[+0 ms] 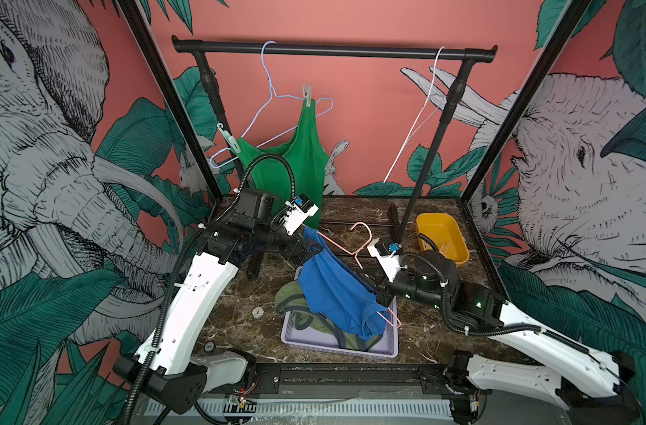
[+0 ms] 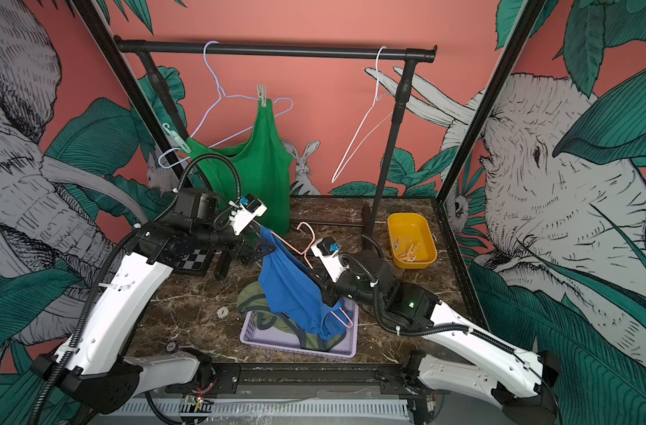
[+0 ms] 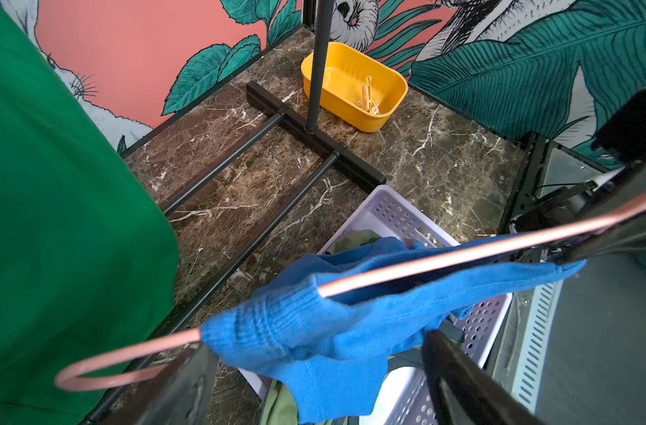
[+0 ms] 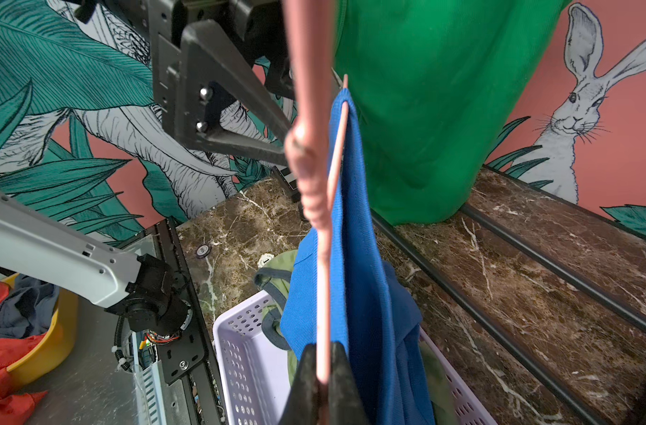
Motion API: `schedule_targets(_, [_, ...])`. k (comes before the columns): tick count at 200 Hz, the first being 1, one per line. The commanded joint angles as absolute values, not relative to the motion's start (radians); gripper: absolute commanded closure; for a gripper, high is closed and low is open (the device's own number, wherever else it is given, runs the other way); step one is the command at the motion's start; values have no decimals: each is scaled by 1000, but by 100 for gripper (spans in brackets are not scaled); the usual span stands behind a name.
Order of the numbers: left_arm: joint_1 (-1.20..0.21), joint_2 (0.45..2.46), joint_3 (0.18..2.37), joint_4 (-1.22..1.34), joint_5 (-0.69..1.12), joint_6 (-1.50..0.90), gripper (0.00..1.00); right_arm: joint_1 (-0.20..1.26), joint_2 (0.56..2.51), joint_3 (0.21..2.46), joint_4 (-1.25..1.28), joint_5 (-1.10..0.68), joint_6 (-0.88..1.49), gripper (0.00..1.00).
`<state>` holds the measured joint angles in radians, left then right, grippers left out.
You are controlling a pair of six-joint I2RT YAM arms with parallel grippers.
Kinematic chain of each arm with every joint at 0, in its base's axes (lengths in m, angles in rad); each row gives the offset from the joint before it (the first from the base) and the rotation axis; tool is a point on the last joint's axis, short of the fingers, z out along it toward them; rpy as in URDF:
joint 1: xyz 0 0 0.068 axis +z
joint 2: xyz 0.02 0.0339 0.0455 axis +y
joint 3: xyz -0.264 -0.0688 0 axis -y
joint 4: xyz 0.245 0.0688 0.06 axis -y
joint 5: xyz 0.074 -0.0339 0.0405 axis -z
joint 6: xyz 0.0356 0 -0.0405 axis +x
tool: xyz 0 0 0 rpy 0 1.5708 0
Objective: Remove the clothespins securing tank tops to the hanger
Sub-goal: Remove the tank top from the hanger.
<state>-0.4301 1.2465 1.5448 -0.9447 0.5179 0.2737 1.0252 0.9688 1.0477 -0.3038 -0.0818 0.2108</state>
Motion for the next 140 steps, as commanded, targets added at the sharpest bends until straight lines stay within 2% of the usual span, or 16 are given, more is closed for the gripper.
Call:
schedule_targets(1, [-424, 1233, 1525, -916, 537, 247, 15, 1040, 960, 1071, -203, -114, 220, 100])
schedule_targets(39, [-423, 1244, 1514, -898, 518, 229, 22, 1054, 964, 1065, -190, -142, 224, 100])
schedule_targets(69, [-423, 1246, 1508, -894, 526, 224, 38, 1071, 969, 1062, -182, -132, 214, 100])
schedule_targets(103, [-420, 1245, 1508, -894, 524, 224, 67, 1075, 979, 1067, -198, -109, 202, 100])
schedule_targets(127, [-410, 1240, 1509, -897, 510, 224, 93, 1076, 966, 1055, -229, -61, 190, 100])
schedule_targets(136, [-405, 1238, 1511, -897, 502, 222, 100, 1076, 954, 1041, -238, -44, 188, 100])
schedule_targets(140, [-404, 1236, 1512, -897, 497, 221, 100, 1076, 950, 1035, -243, -38, 188, 100])
